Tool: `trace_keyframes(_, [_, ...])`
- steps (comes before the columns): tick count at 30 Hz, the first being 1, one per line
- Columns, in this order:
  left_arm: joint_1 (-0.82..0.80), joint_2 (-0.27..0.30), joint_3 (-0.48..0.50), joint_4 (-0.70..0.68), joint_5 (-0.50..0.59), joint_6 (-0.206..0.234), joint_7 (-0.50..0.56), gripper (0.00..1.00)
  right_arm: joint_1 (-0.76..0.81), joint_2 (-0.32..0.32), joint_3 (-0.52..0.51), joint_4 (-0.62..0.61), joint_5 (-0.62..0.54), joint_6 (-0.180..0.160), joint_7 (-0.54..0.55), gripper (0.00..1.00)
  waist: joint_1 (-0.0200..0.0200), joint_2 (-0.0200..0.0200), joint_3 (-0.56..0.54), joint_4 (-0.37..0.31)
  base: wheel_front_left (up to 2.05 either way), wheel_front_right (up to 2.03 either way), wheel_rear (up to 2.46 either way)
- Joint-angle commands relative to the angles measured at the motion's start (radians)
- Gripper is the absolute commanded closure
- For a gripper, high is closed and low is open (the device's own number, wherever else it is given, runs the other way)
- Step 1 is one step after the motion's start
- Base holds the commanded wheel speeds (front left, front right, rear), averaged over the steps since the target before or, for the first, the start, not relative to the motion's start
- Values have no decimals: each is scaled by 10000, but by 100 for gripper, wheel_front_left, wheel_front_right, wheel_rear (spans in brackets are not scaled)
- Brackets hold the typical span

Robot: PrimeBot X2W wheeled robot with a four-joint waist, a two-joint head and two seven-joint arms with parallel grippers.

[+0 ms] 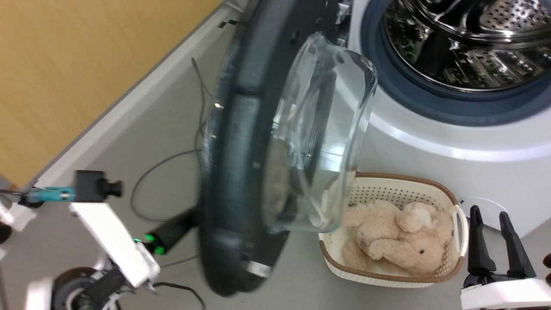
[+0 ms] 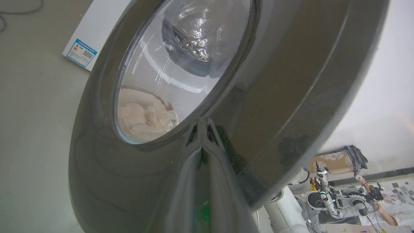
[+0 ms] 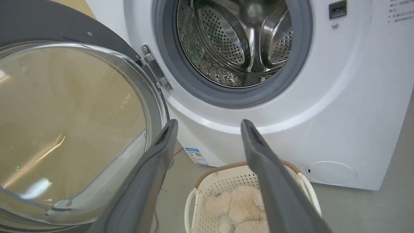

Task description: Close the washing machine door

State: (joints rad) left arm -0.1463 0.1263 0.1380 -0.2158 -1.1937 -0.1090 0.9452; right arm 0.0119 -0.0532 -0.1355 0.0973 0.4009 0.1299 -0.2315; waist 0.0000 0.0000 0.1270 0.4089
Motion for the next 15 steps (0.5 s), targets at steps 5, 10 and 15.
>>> trace_keyframes(5, [294,-335,-1190,-1182,-1042,-163,506,100,-275,28,-101,49,213,8,-201,0,0,0,277,-664,0,0,0])
trace_keyframes(10, [234,-423,-2025,-1552,-1368,-206,517,100,-457,30,-162,61,305,8,-284,0,0,0,532,-1276,0,0,0])
trace_keyframes(15, [-84,-523,-3038,-1359,-1365,-216,-84,100,-678,30,-219,58,346,8,-302,0,0,0,867,-2213,0,0,0])
